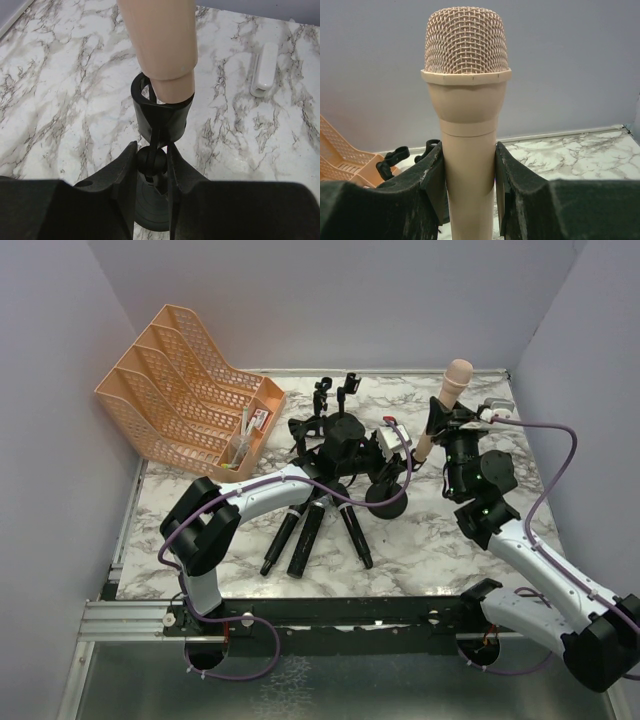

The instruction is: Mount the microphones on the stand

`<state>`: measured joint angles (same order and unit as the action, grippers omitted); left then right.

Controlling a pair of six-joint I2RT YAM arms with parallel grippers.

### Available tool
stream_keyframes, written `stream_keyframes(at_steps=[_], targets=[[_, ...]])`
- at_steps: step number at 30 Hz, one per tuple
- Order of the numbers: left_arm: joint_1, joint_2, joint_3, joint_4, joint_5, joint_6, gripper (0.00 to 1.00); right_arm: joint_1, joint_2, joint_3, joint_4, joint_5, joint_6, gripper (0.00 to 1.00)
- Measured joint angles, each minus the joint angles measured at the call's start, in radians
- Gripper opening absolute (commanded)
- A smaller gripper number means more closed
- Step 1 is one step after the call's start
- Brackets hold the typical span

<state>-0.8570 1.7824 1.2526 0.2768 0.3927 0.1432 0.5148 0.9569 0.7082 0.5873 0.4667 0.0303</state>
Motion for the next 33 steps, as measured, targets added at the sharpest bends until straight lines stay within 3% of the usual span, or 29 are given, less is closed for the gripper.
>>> stream_keyframes(at_steps=[14, 22, 33], targets=[[0.0, 0.001, 0.0, 0.003, 0.001, -0.005, 0.06, -0.001, 0.028, -0.104, 0.172, -0.009, -0.02, 0.01], [0.002, 0.004, 0.0, 0.006, -0.001, -0.013, 0.0, -0.013, -0.04, -0.216, 0.285, -0.033, 0.029, 0.01], [0.005, 0.006, 0.0, 0.007, -0.008, -0.027, 0.0, -0.024, -0.09, -0.279, 0.306, -0.034, 0.097, 0.01]])
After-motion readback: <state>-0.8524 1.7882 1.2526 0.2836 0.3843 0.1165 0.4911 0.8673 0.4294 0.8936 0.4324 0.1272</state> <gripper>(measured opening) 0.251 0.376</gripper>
